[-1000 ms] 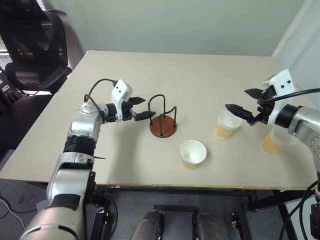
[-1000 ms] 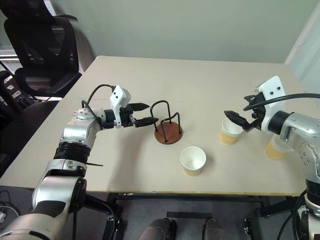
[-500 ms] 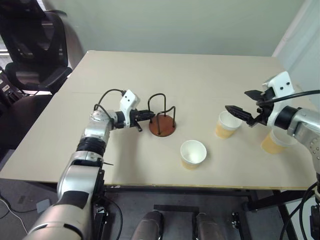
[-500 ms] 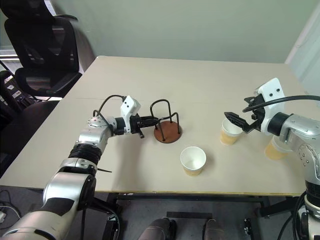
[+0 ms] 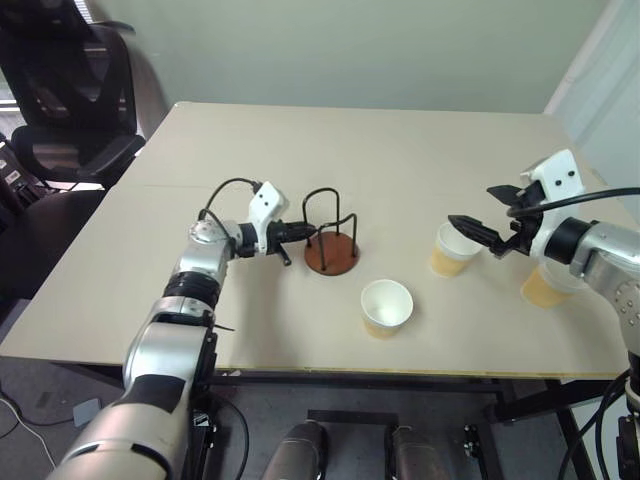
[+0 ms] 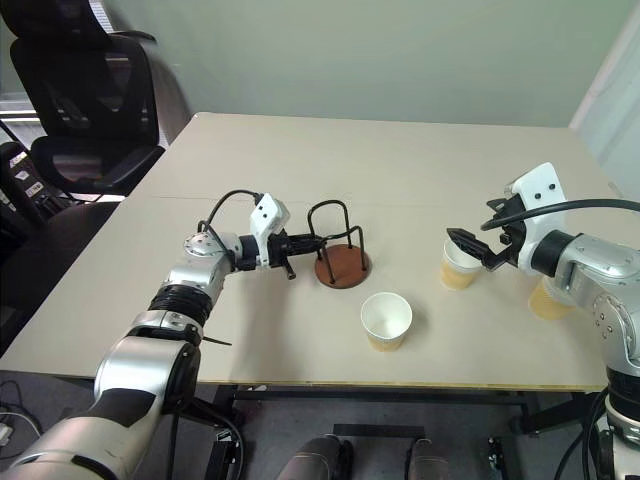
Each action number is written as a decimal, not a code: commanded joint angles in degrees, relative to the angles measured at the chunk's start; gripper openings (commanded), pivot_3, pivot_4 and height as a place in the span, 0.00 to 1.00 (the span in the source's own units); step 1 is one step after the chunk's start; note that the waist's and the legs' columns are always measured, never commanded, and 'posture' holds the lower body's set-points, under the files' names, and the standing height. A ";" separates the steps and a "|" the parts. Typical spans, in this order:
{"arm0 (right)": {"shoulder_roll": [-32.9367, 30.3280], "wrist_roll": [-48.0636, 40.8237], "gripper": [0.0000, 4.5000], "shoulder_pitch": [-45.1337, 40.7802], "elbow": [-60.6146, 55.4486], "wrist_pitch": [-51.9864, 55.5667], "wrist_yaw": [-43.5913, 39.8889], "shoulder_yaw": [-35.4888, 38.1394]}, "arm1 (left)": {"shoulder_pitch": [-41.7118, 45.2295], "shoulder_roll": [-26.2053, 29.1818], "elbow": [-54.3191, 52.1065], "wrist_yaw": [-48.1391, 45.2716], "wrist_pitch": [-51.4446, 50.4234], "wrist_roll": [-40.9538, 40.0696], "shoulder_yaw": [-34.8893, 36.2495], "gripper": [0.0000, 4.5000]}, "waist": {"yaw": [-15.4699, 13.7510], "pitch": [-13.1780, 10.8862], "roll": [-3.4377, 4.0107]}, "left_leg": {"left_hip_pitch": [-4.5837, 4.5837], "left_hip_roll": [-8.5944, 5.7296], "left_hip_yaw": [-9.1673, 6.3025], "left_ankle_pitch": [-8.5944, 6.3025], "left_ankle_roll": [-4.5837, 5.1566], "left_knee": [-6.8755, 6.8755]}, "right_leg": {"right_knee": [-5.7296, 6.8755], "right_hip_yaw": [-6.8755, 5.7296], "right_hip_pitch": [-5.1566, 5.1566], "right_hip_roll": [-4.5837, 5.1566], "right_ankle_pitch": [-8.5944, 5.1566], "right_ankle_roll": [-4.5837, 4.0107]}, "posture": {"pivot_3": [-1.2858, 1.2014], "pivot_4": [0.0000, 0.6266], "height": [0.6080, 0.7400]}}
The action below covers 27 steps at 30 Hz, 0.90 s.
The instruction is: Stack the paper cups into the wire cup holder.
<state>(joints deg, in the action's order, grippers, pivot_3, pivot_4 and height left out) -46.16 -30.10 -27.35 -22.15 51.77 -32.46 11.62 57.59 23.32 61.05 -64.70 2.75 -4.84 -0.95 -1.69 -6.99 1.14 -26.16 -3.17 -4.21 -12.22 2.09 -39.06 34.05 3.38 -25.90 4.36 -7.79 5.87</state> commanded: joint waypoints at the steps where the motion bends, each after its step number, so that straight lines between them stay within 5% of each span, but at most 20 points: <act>1: -0.61 0.24 1.00 -0.49 -1.55 -0.76 0.36 1.40 | 3.33 -1.02 0.11 -2.95 0.93 -0.50 0.13 0.01 | -0.05 0.00 0.00 | -0.01 0.00 0.00 0.00 0.00 0.00 | 0.00 0.00 0.00 0.00 0.00 0.00 | 0.52 0.24 1.00; 10: -0.61 0.75 1.00 -0.55 -1.44 -0.85 0.42 1.33 | 11.45 -4.25 6.92 -3.25 10.19 3.68 -1.82 0.01 | 0.00 0.00 0.00 | -0.10 0.00 0.00 -0.05 0.03 0.01 | -0.08 0.04 -0.05 0.03 0.07 0.15 | 0.52 0.24 1.00; 27: -1.11 1.19 1.00 -0.49 -1.26 -0.70 0.33 1.54 | 12.91 -8.22 11.84 -0.60 13.87 6.77 -1.66 0.01 | -0.12 0.00 0.00 | -0.16 0.00 0.01 -0.10 0.05 -0.03 | -0.07 0.03 -0.09 0.02 0.07 0.23 | 0.52 0.24 1.00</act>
<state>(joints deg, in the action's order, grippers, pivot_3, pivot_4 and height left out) -46.28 -29.19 -27.21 -22.27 51.78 -32.46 11.66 68.05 15.34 73.16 -66.40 15.35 1.83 -3.37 -1.81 -6.99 1.14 -26.31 -3.17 -4.19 -12.31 2.15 -39.09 33.98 3.41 -26.00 4.39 -7.72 6.10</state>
